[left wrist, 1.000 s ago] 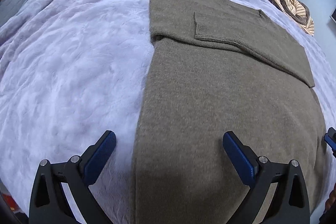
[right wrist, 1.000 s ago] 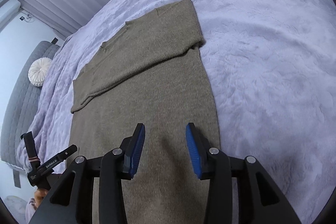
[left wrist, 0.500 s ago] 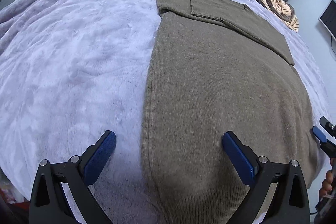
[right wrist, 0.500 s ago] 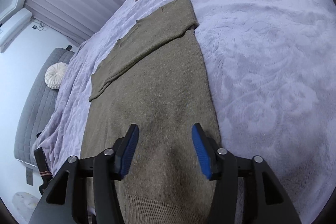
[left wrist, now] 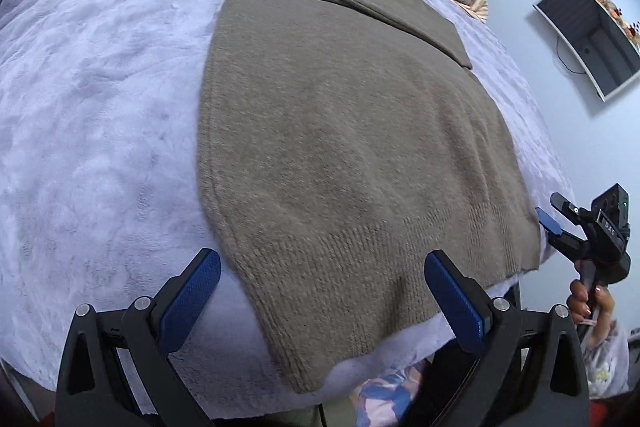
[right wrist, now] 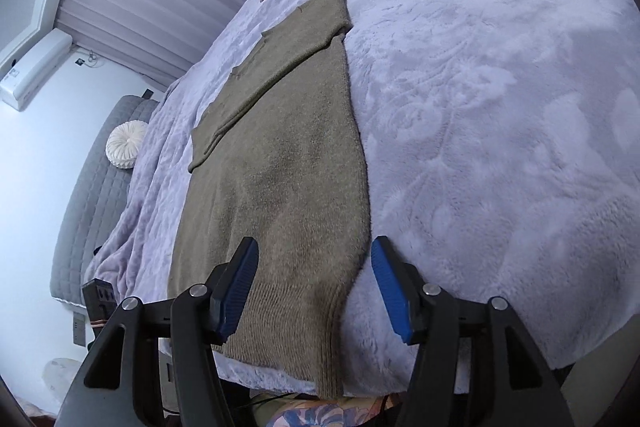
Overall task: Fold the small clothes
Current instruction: 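Move both tools to the ribbed hem of the sweater, then grasp the hem with the left tool while the right tool grasps it too, lift toward collar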
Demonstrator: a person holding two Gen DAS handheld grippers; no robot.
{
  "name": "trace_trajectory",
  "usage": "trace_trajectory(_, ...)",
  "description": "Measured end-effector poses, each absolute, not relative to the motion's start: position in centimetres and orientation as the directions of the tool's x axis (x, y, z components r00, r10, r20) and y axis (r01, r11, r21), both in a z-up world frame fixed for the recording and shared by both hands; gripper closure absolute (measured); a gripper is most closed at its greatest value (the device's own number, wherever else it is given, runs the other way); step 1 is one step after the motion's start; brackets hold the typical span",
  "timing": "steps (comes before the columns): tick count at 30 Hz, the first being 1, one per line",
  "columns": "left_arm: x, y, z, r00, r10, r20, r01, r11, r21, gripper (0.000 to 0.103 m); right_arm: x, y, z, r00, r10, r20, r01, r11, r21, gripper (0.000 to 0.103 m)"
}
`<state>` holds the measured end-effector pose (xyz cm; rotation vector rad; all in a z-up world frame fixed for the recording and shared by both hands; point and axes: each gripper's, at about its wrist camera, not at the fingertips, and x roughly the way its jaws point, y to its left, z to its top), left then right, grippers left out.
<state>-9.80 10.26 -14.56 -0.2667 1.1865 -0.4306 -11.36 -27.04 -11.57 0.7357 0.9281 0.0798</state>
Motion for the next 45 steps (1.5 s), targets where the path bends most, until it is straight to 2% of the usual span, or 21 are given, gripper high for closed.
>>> trace_trajectory(10, -9.1, 8.7, -14.8, 0.243, -0.561, -0.791, 0.159, 0.828, -0.538, 0.002, -11.7, -25.4, -13.7, 0.553, 0.573, -0.605, 0.163, 0.638, 0.753, 0.041)
trace_trajectory(13, -9.0, 9.1, -15.0, 0.249, -0.544, -0.801, 0.136, 0.839, -0.527, 0.021, -11.3, -25.3, -14.6, 0.559, 0.597, -0.575, 0.180, 0.590, 0.787, 0.041)
trace_trajectory(14, -9.1, 9.3, -15.0, 0.252, -0.539, -0.803, 0.136, 0.842, -0.523, 0.036, -11.3, -25.2, -14.8, 0.561, 0.608, -0.562, 0.183, 0.571, 0.800, 0.043)
trace_trajectory(15, -9.1, 9.5, -15.0, 0.252, -0.540, -0.803, 0.138, 0.841, -0.523, 0.056, -11.2, -25.2, -15.1, 0.557, 0.618, -0.554, 0.186, 0.558, 0.809, 0.055)
trace_trajectory(16, -8.9, 9.5, -15.1, 0.247, -0.546, -0.801, 0.140, 0.838, -0.528, 0.068, -10.9, -25.0, -15.3, 0.548, 0.626, -0.555, 0.190, 0.553, 0.811, 0.073)
trace_trajectory(17, -8.8, 9.7, -15.3, 0.232, -0.563, -0.793, 0.139, 0.826, -0.546, 0.085, -10.7, -24.8, -15.6, 0.537, 0.637, -0.553, 0.193, 0.545, 0.816, 0.081)
trace_trajectory(18, -8.9, 10.0, -15.3, 0.225, -0.579, -0.784, 0.136, 0.815, -0.563, 0.087, -10.6, -24.7, -15.9, 0.532, 0.651, -0.541, 0.191, 0.530, 0.826, 0.089)
trace_trajectory(20, -9.0, 10.1, -14.8, 0.239, -0.598, -0.766, 0.141, 0.801, -0.581, 0.087, -10.6, -24.5, -16.0, 0.541, 0.667, -0.512, 0.181, 0.502, 0.846, 0.092)
trace_trajectory(25, -7.9, 10.8, -12.2, 0.289, -0.676, -0.678, 0.164, 0.733, -0.660, 0.087, -10.0, -25.0, -14.3, 0.596, 0.714, -0.367, 0.091, 0.394, 0.915, 0.092)
trace_trajectory(31, -4.4, 10.3, -8.1, 0.370, -0.647, -0.667, 0.225, 0.759, -0.612, 0.087, -7.2, -26.0, -10.9, 0.640, 0.717, -0.277, 0.000, 0.360, 0.933, 0.092)
trace_trajectory(36, -0.8, 10.2, -6.0, 0.414, -0.635, -0.653, 0.258, 0.769, -0.584, 0.087, -3.3, -27.2, -8.9, 0.663, 0.710, -0.237, -0.047, 0.356, 0.933, 0.092)
trace_trajectory(42, 1.9, 8.7, -6.7, 0.390, -0.633, -0.668, 0.253, 0.772, -0.583, 0.087, -0.9, -28.1, -10.1, 0.646, 0.707, -0.289, 0.013, 0.368, 0.930, 0.095)
trace_trajectory(45, 2.4, 8.7, -7.2, 0.374, -0.635, -0.675, 0.247, 0.770, -0.588, 0.087, -0.4, -28.6, -11.2, 0.643, 0.713, -0.280, 0.054, 0.323, 0.945, 0.096)
